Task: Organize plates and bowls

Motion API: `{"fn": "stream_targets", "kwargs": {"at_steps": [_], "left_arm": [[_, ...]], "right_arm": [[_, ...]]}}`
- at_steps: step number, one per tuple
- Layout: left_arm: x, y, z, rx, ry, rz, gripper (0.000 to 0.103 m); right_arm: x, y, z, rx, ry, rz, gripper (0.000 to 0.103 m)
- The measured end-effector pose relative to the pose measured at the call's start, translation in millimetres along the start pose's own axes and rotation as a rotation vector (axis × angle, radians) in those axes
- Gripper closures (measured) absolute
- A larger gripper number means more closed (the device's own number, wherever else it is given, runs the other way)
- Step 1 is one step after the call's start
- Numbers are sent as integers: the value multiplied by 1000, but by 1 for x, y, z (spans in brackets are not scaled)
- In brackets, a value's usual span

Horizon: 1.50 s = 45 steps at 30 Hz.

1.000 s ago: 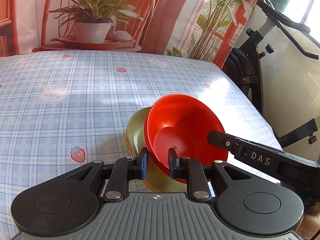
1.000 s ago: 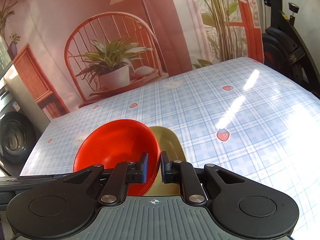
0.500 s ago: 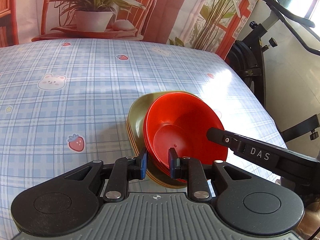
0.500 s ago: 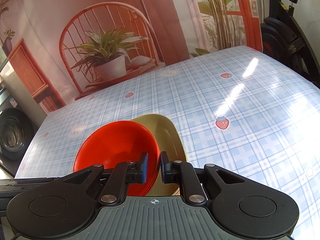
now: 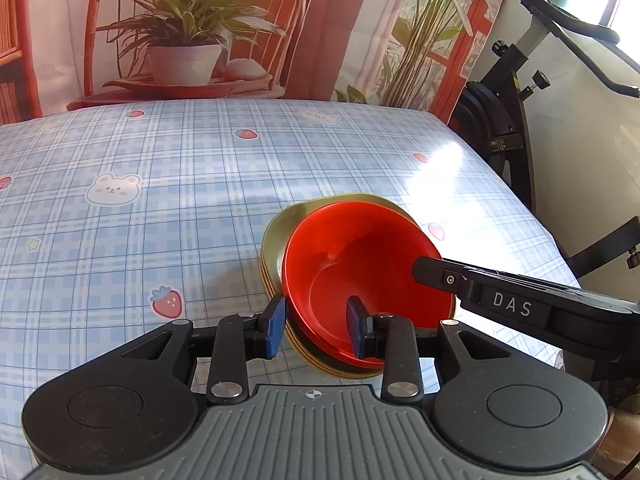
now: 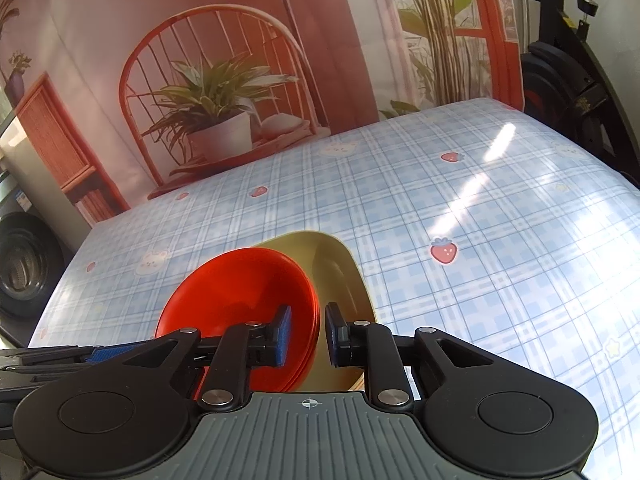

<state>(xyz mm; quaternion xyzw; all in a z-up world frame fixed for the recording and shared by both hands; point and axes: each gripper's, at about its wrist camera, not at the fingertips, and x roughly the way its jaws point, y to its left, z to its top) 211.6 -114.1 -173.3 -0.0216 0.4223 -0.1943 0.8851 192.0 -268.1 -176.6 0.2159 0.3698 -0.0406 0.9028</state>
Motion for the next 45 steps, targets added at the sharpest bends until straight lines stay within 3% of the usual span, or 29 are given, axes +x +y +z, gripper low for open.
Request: {"fn": "stream_targets", "kwargs": {"at_steps": [20,28,37,39,41,45], "left_arm": [[-44,-3,3,52,-137,51,61],[-70,6,4,30,-200,86,53],[-109,16,10,25,-302,142,38],[-120,19,12,25,-326,154,34],[-136,20,14,32,-364,174,29],[-168,19,19,43,-435,227,17]], "right_arm": [[-32,30,11,-102,-64,-40,74],[-49,46,17,-147,-95,-48,71],[-76,64,24,-181,-138,-46,60],[-84,69,27,-190,-153,-39,52],[-95,74,30,-193,-177,-23,36],[-117,86,41,-210,-221,-6,23]]}}
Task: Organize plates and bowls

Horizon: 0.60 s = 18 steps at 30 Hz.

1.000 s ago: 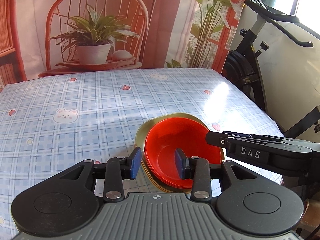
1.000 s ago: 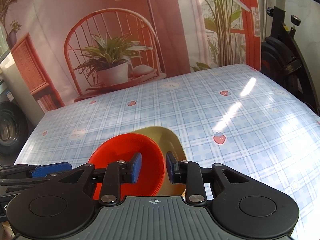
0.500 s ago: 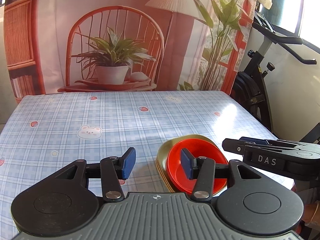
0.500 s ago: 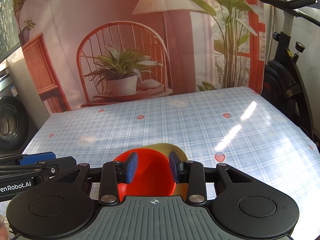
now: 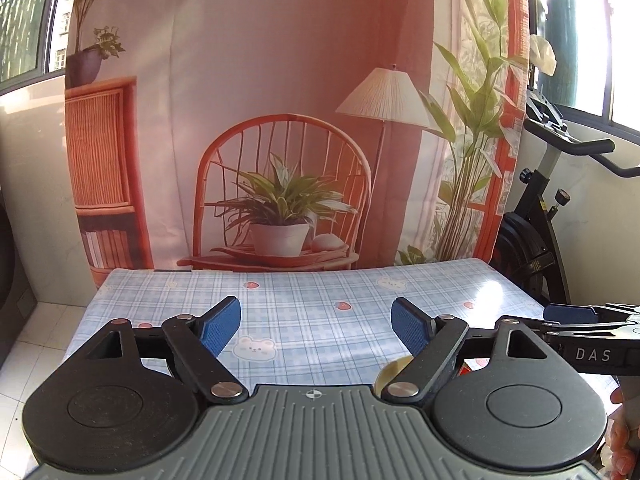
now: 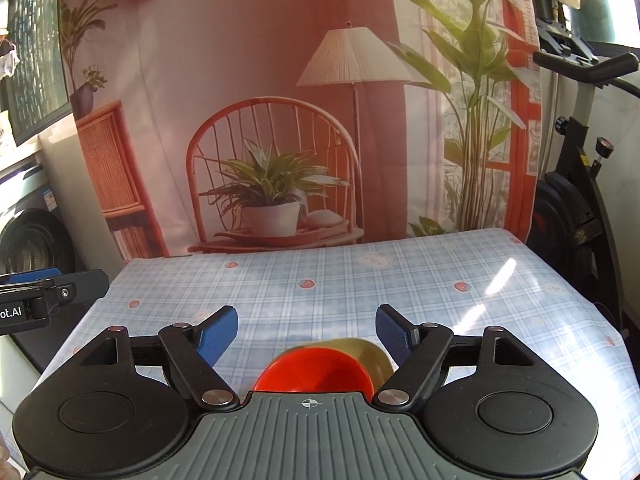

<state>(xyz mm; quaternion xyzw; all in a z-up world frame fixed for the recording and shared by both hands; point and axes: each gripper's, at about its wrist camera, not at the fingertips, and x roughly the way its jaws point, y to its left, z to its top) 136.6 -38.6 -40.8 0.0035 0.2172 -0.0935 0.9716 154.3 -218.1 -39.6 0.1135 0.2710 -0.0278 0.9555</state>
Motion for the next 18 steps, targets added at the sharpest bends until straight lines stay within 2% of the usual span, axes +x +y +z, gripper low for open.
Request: {"fn": "stream_targets", "kwargs": {"at_steps": [2,7,12,16,18], "left_arm": [[-11,2,10,3,-16,4,17],[-40,4,28,11,-62,26,15],[-69,6,38,41,-130,18,11],[-91,0,43,87,-182,94,11],[-100,0,46,88,-197,105,11]], "right_arm": [[-11,4,8,-12,-27,3,10],[-36,12,25,-10,-83,6,1],[-59,17,38,-7,-128,9,0],[-75,25,42,-25,-161,14,0],[-82,28,43,-30,-172,19,0]]}}
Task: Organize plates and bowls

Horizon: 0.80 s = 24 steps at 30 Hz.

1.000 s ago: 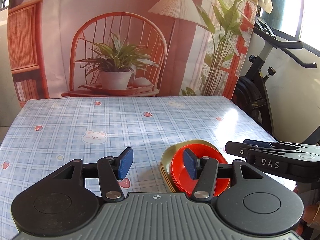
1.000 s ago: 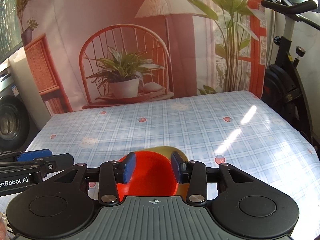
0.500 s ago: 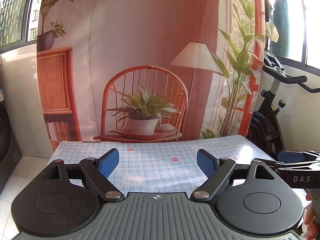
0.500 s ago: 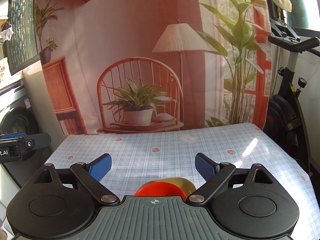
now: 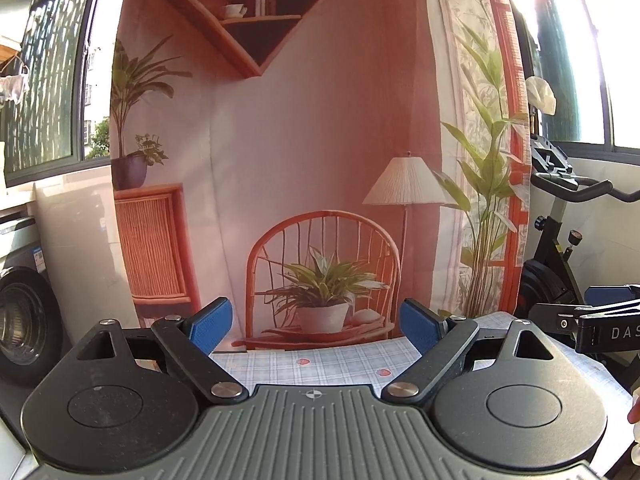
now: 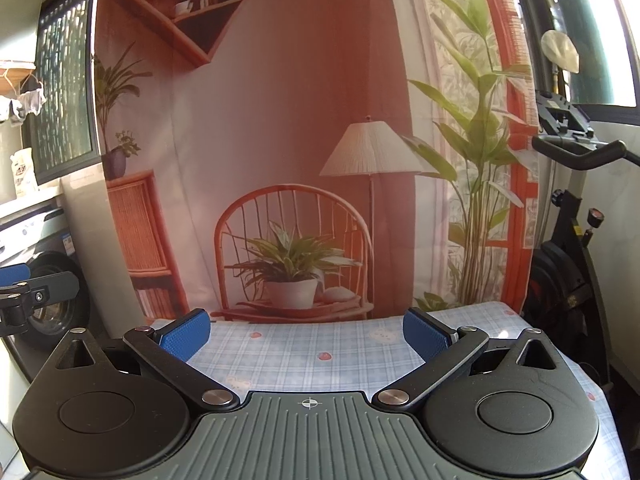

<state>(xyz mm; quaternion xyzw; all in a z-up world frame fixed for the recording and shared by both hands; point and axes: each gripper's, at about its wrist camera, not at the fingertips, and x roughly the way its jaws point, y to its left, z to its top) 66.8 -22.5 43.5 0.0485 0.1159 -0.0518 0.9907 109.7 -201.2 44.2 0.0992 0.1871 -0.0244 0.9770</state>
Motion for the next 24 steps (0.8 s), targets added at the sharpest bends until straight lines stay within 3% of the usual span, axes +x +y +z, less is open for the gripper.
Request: {"fn": "stream_targets", "kwargs": {"at_steps": [5,11,24], "left_arm": [[-12,8,7,-50,-9,13,11],[-15,5,10,-16,-6,82,11],[-13,7,9,-17,20,82,11]], "right_arm": [[-8,5,3,-7,-12,6,0],[-13,8,5,-10,-21,8,0],[-13,10,4,-8,-20,9,0]]}}
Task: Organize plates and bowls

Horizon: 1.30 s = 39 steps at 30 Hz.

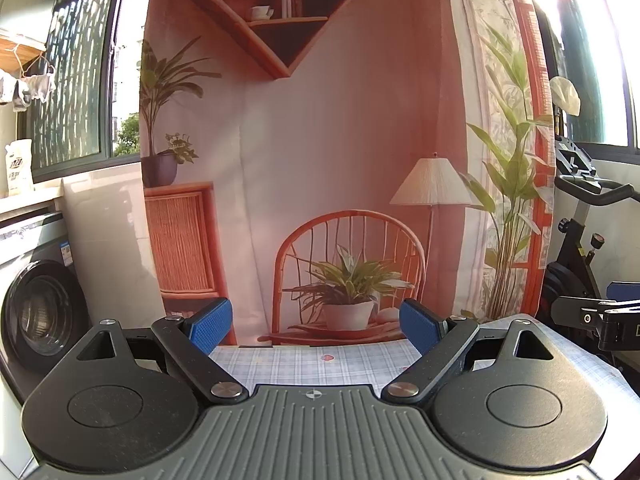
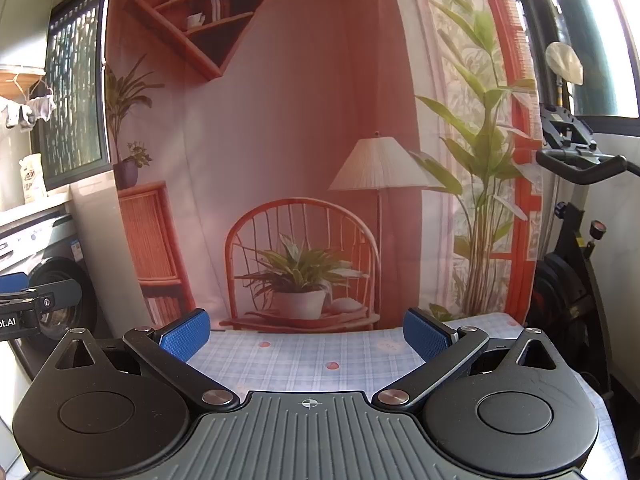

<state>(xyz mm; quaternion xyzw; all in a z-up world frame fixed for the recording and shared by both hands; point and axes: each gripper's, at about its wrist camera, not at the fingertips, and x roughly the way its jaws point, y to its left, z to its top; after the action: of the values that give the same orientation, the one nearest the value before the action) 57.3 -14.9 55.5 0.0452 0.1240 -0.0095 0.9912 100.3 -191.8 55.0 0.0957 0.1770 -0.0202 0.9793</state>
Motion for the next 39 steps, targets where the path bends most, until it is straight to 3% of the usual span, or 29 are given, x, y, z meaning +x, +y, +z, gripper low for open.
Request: {"fn": "stream_targets", "kwargs": {"at_steps": [39], "left_arm": [[-2,3,1,13,-4,-9,11]], "right_arm": [[-5,0,-1,12,-10,-5,0]]}}
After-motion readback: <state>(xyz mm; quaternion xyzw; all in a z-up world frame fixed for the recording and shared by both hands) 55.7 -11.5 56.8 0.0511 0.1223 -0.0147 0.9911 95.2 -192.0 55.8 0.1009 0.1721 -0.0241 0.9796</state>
